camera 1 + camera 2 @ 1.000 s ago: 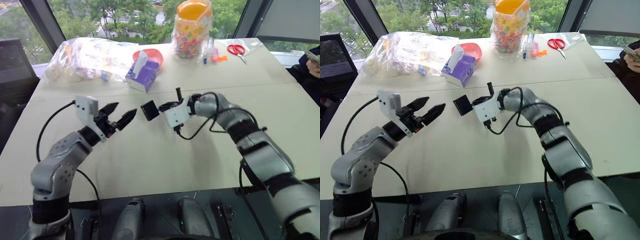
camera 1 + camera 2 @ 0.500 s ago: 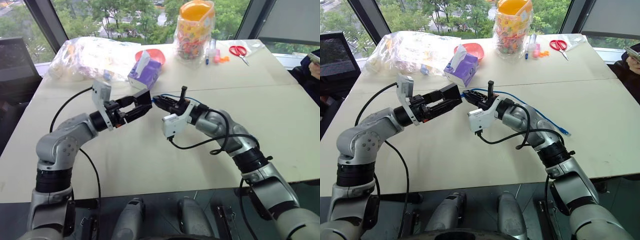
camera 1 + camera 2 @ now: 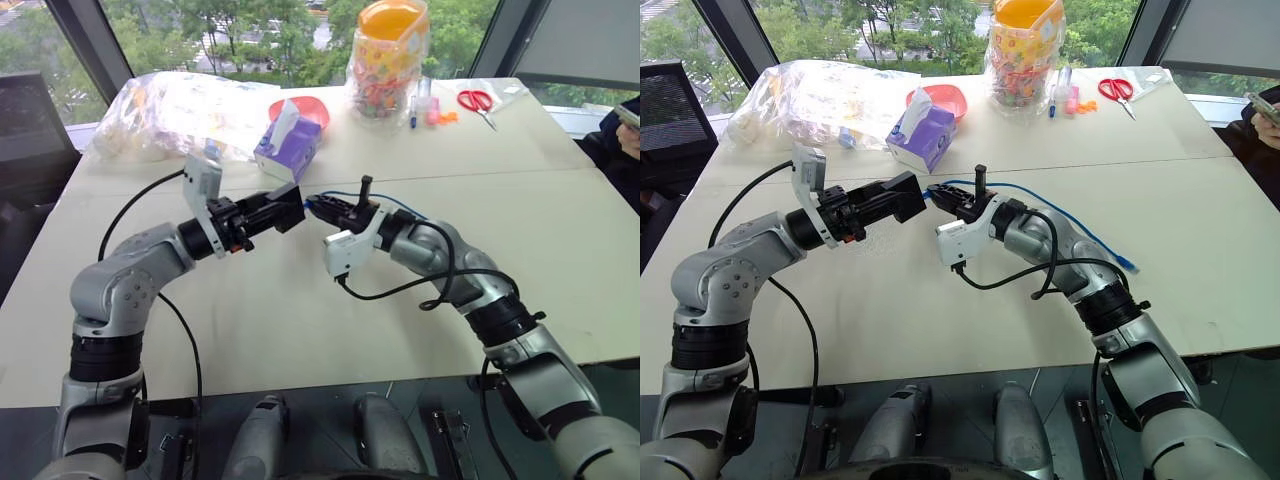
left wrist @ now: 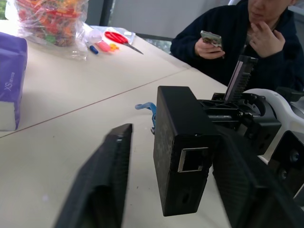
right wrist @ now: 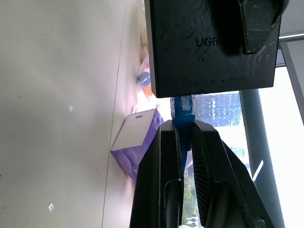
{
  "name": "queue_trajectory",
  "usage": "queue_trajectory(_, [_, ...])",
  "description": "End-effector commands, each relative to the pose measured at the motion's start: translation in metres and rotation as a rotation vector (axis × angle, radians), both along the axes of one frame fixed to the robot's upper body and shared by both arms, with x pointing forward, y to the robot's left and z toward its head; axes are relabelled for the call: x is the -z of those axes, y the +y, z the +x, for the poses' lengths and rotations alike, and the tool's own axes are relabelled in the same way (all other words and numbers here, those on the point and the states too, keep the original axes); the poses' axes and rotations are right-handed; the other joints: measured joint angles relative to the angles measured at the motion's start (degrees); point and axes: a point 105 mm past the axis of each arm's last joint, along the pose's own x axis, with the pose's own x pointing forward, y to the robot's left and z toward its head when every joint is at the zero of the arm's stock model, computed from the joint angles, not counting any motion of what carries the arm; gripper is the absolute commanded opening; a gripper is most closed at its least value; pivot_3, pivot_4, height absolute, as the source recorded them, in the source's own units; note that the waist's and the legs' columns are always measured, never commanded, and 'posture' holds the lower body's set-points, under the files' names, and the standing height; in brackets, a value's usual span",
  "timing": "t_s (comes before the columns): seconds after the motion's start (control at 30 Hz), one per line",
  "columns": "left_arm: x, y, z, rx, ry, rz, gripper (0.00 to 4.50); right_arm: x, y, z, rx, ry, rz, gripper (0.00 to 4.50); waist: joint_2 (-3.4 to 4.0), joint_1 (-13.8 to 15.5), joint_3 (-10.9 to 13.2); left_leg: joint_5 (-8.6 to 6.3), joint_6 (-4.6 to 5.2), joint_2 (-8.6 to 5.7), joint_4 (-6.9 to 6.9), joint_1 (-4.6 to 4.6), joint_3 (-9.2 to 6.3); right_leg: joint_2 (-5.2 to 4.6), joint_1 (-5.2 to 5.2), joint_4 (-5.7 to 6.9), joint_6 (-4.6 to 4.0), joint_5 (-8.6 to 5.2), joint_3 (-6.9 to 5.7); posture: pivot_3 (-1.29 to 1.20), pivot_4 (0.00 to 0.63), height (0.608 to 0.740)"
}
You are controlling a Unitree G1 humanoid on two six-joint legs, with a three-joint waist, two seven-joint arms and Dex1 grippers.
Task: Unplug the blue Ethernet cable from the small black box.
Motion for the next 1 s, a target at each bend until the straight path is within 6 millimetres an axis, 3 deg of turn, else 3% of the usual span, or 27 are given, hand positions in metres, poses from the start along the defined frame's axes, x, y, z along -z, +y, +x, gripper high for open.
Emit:
queue_trajectory(0.03, [-0.007, 0.0, -0.005, 0.011, -0.045, 0.016, 0.67, -0.019, 0.001, 0.0, -0.012, -0.045, 0.023, 0.0, -0.01, -0.03, 0.01, 0.0, 0.0, 0.0, 0.0, 0.0, 0.0, 0.0, 0.0, 0.0, 0.0, 0.0, 0.0, 0.0, 0.15, 0.726])
queue_trajectory(0.07, [-0.005, 0.0, -0.006, 0.015, -0.041, 0.023, 0.48, -0.019, 0.001, 0.0, -0.014, -0.045, 0.022, 0.0, -0.01, -0.03, 0.01, 0.0, 0.0, 0.0, 0.0, 0.0, 0.0, 0.0, 0.0, 0.0, 0.0, 0.0, 0.0, 0.0, 0.15, 0.726])
queue_trajectory(0.27, [0.002, 0.004, -0.006, 0.017, -0.01, 0.046, 0.48, -0.025, 0.001, 0.001, -0.023, -0.033, 0.039, 0.0, -0.06, 0.0, 0.05, 0.0, 0.0, 0.0, 0.0, 0.0, 0.0, 0.0, 0.0, 0.0, 0.0, 0.0, 0.0, 0.0, 0.15, 0.726])
queue_trajectory(0.4, [0.003, 0.005, -0.007, 0.025, -0.006, 0.057, 0.48, -0.03, 0.0, 0.001, -0.025, 0.024, 0.071, 1.8, -0.06, -0.02, 0.05, 0.0, 0.0, 0.0, 0.0, 0.0, 0.0, 0.0, 0.0, 0.0, 0.0, 0.0, 0.0, 0.0, 0.15, 0.726])
queue_trajectory(0.53, [0.004, 0.007, -0.009, 0.059, -0.013, 0.094, 0.48, -0.018, -0.008, 0.005, -0.014, 0.392, 0.082, 3.86, -0.11, -0.03, 0.1, 0.0, 0.0, 0.0, 0.0, 0.0, 0.0, 0.0, 0.01, -0.01, 0.0, 0.0, 0.0, 0.0, 0.15, 0.726])
queue_trajectory(0.73, [-0.008, 0.01, -0.021, 0.204, -0.055, 0.11, 0.48, -0.048, -0.027, -0.008, -0.19, 0.968, 0.166, 3.86, -0.07, -0.05, 0.37, 0.0, 0.01, 0.02, 0.0, -0.01, -0.01, 0.0, 0.01, -0.01, 0.0, 0.0, -0.02, 0.0, 0.15, 0.726])
queue_trajectory(0.9, [-0.019, 0.01, -0.036, 0.341, -0.067, 0.101, 0.48, -0.073, -0.031, -0.012, -0.317, 1.26, 0.326, 3.86, -0.08, -0.13, 0.38, -0.04, 0.04, 0.05, -0.07, -0.03, 0.0, 0.0, -0.02, -0.09, 0.02, -0.02, -0.06, 0.0, 0.15, 0.726])
queue_trajectory(1.0, [-0.019, 0.01, -0.039, 0.373, -0.076, 0.124, 0.48, -0.075, -0.029, -0.014, -0.352, 1.371, 0.364, 3.86, -0.07, -0.05, 0.38, -0.04, 0.04, 0.06, -0.12, -0.07, 0.01, 0.0, -0.12, -0.08, 0.01, -0.02, -0.06, 0.0, 0.15, 0.726])
